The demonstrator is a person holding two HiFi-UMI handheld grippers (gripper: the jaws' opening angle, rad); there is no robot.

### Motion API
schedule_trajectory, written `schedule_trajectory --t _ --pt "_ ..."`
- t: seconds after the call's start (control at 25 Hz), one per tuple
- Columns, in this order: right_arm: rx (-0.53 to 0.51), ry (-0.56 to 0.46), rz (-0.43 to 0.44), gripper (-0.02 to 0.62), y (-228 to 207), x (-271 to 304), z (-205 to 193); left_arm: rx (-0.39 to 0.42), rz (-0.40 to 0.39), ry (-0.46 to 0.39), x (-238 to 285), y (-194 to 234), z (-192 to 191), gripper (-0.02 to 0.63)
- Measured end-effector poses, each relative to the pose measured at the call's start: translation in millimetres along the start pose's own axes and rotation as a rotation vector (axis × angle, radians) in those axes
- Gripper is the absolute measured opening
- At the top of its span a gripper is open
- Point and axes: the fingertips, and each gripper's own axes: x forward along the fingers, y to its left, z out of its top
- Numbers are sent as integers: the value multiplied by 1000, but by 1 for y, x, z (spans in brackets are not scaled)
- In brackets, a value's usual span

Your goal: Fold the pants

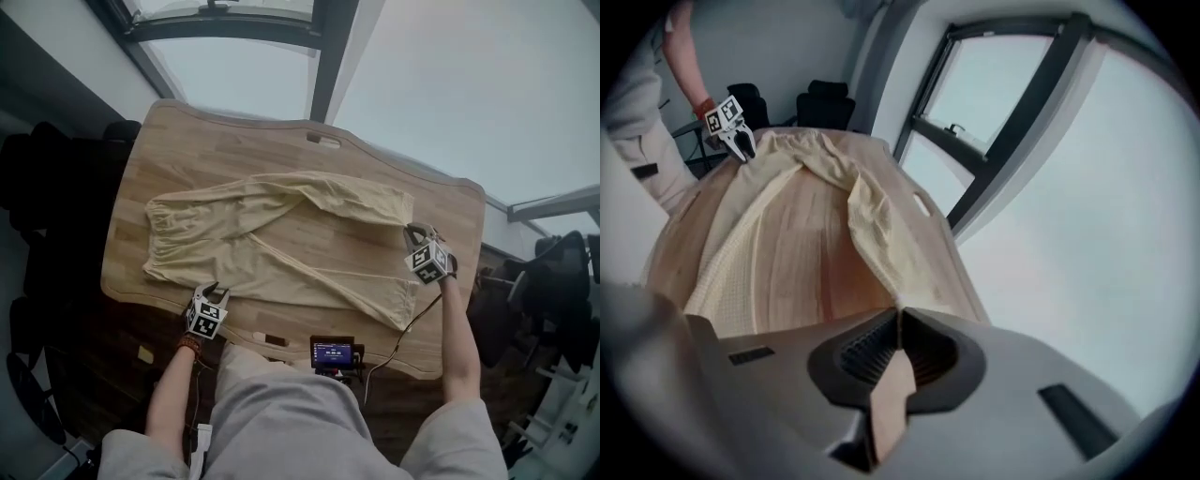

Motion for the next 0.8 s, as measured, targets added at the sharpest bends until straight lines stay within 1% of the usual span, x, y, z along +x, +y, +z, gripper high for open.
schedule_trajectory --t 0.08,0.12,0.2,0.28,0.36,0.44,0.52,0.56,0.6,0.64,0.68,0.72,0.8 --pt "-27 -43 -7 20 -17 -38 17 40 -1 -22 -11 9 8 141" --pt "-35 -57 5 20 -23 -53 21 50 16 -35 -18 19 11 141" --pt "-27 -80 51 20 -31 -80 25 33 73 -51 -30 54 15 141" --pt "25 -98 111 20 -36 -104 26 20 157 -46 -42 102 19 141" --pt "79 -105 130 20 -43 -122 29 23 246 -28 -55 158 23 141" --pt "98 -86 100 20 -51 -132 31 13 313 -23 -66 214 30 141" --pt "119 -62 60 20 -54 -139 34 -22 359 -41 -70 263 37 141" --pt "140 -56 39 20 -53 -143 37 -63 371 -53 -69 284 38 141" --pt "168 -52 19 20 -51 -146 40 -131 371 -64 -64 303 36 141" --pt "196 -44 -1 20 -48 -148 43 -218 357 -80 -56 320 33 141" --pt "225 -33 -18 20 -44 -148 46 -322 325 -104 -47 334 33 141" --pt "260 -23 -28 20 -38 -146 49 -441 274 -134 -37 345 36 141" --pt "369 -19 -29 20 -26 -143 54 -675 158 -186 -17 357 42 141"
